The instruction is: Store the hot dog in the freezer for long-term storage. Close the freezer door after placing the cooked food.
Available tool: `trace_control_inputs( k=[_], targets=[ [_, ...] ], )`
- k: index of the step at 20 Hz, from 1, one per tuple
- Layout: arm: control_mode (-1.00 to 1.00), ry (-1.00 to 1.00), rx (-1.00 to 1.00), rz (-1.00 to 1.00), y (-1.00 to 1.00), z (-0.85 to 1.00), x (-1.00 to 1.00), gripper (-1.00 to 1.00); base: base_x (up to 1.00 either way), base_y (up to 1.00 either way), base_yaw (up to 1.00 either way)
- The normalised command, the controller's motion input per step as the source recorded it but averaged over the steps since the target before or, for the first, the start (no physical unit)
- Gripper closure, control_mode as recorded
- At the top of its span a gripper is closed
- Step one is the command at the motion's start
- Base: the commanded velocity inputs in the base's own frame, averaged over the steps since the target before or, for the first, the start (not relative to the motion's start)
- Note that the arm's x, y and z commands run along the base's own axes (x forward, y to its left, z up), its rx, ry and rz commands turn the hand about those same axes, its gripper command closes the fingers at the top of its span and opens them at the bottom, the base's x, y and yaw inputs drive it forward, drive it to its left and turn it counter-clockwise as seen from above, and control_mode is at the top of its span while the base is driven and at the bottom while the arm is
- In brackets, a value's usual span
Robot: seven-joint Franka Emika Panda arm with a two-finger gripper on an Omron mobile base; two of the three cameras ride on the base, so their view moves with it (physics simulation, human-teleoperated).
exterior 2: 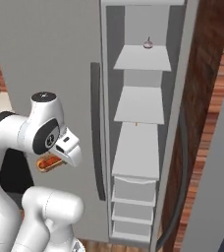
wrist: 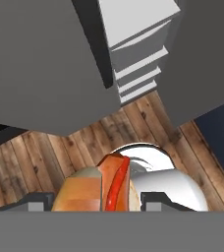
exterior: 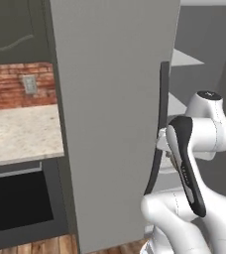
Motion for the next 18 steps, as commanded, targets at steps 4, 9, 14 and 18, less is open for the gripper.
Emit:
trace_control_inputs(
  k=[4,9,14,18],
  targets=[
    [1.0,0.0,0.0,0.0,0.0,0.0,0.0,1.0,-0.05,-0.37,-0.1],
    [1.0,0.0,0.0,0.0,0.0,0.0,0.0,1.0,0.0,-0.25,-0.17],
    [1.0,0.0,0.0,0.0,0.0,0.0,0.0,1.0,0.0,-0.14,-0.34],
    [1.0,0.0,0.0,0.0,0.0,0.0,0.0,1.0,0.0,-0.26,-0.35]
  ],
)
